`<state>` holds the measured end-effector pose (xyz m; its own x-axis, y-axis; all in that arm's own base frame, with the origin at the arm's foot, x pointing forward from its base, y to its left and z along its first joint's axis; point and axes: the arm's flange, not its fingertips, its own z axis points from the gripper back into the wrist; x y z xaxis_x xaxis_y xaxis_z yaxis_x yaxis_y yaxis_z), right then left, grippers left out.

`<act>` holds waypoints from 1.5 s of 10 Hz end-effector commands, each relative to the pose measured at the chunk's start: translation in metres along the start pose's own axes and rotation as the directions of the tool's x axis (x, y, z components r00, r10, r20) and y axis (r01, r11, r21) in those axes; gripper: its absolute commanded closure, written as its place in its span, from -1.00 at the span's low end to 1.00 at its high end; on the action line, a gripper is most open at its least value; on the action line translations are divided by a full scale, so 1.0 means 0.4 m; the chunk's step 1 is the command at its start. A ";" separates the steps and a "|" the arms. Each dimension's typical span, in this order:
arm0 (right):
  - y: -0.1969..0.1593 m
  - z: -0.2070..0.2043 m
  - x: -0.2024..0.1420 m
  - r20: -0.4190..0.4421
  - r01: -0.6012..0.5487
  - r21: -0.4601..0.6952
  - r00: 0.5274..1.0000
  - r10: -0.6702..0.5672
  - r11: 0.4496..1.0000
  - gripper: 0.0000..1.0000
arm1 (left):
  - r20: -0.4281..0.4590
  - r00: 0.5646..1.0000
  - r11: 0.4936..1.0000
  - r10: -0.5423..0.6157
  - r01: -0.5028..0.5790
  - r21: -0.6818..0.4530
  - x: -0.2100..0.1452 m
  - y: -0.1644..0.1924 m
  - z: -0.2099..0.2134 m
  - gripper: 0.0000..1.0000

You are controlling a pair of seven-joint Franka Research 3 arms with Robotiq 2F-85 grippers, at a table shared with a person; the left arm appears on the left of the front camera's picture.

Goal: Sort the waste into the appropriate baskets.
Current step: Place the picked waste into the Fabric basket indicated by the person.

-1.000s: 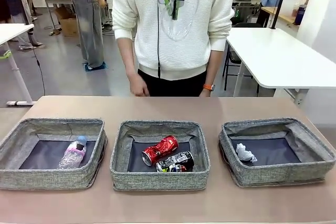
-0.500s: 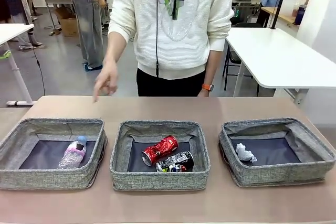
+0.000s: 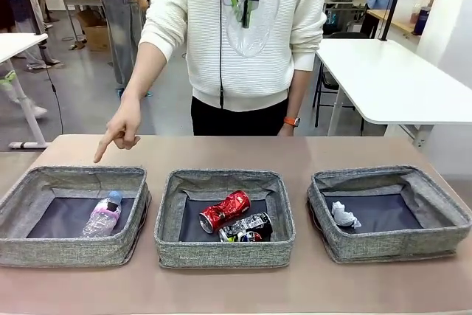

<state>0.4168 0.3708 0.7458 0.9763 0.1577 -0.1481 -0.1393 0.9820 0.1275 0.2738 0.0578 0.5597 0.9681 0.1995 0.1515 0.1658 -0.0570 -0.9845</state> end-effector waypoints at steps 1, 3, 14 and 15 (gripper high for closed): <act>0.000 -0.004 -0.009 0.015 0.007 0.004 1.000 -0.007 1.000 0.91 | -0.001 1.000 1.000 -0.018 0.018 -0.020 0.000 -0.003 -0.001 -1.00; 0.000 0.000 0.000 0.000 0.000 0.000 1.000 0.000 1.000 0.91 | 0.000 1.000 1.000 0.000 0.000 0.000 0.000 0.000 0.000 -1.00; 0.505 -0.590 0.100 0.297 -0.771 0.178 0.635 0.713 0.612 0.91 | 0.147 0.936 0.769 0.320 -0.347 0.537 -0.125 0.112 0.257 -1.00; 0.505 -0.612 0.108 0.403 -0.802 0.232 0.595 0.695 0.551 0.91 | 0.147 0.936 0.769 0.320 -0.347 0.537 -0.125 0.112 0.257 -1.00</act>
<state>0.4152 0.6257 0.5586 0.6074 0.7436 0.2795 -0.7853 0.5090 0.3526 0.2152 0.1443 0.4993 0.9355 0.2936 -0.1967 -0.3115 0.4223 -0.8513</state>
